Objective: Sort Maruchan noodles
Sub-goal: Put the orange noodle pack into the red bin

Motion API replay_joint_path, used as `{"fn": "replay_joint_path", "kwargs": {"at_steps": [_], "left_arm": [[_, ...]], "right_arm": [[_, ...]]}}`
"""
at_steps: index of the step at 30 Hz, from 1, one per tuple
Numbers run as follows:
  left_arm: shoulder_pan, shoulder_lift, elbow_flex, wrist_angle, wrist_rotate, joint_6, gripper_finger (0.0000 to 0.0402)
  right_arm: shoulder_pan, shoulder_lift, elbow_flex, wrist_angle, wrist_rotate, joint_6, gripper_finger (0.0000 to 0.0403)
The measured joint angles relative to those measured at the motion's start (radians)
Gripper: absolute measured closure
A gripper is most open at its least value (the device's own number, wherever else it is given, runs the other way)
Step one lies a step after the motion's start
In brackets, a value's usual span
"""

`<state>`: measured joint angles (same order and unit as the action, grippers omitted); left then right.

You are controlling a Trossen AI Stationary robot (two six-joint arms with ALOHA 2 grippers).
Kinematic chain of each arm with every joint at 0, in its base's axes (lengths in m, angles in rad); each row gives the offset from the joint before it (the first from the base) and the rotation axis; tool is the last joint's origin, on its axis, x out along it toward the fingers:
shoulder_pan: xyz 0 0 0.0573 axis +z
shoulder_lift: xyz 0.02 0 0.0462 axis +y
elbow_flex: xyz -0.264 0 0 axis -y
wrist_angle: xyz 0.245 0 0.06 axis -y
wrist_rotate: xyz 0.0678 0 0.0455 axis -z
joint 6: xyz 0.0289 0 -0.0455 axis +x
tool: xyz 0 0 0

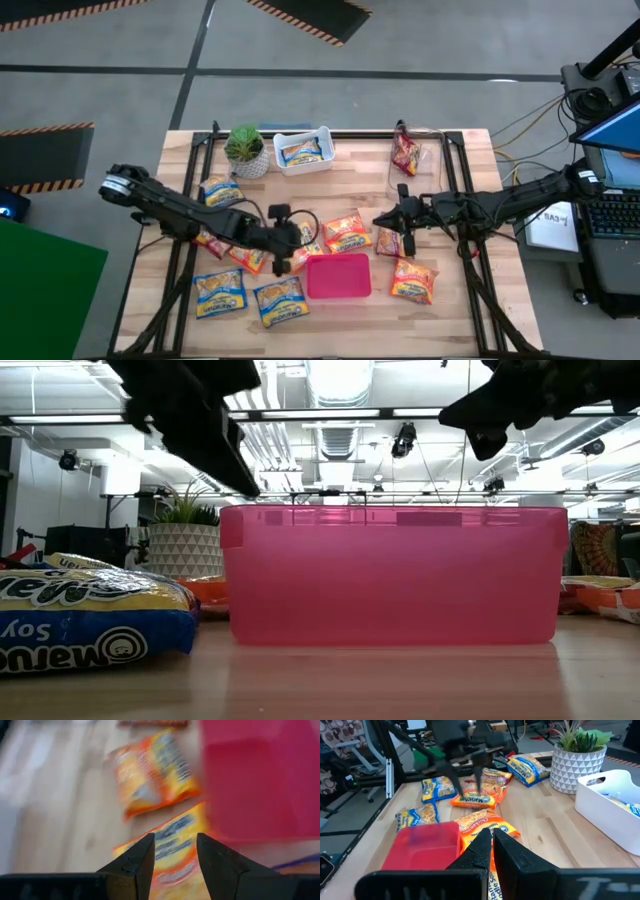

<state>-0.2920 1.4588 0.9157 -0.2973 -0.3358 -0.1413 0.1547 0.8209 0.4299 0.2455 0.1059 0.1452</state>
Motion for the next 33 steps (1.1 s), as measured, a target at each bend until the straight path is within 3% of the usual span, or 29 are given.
{"fn": "replay_joint_path", "kwargs": {"at_steps": [3, 11, 15, 25, 33], "left_arm": [[0.002, -0.048, -0.046, 0.079, 0.021, -0.018, 0.0272], [0.029, -0.110, -0.069, 0.045, 0.021, -0.103, 0.0272], [0.046, -0.092, -0.069, 0.045, 0.021, -0.111, 0.0259], [0.067, -0.007, -0.077, 0.038, -0.018, -0.093, 0.0178], [0.166, -0.009, -0.189, 0.131, 0.060, -0.081, 0.0177]], "right_arm": [[0.000, -0.003, -0.010, -0.001, 0.000, -0.001, 0.0394], [0.000, -0.005, -0.016, 0.000, 0.001, -0.047, 0.0394], [0.000, -0.005, -0.017, -0.001, 0.000, -0.047, 0.0394], [0.000, -0.002, -0.054, -0.001, -0.001, -0.024, 0.0394], [0.000, -0.002, -0.104, 0.068, -0.001, 0.030, 0.0394]]}}
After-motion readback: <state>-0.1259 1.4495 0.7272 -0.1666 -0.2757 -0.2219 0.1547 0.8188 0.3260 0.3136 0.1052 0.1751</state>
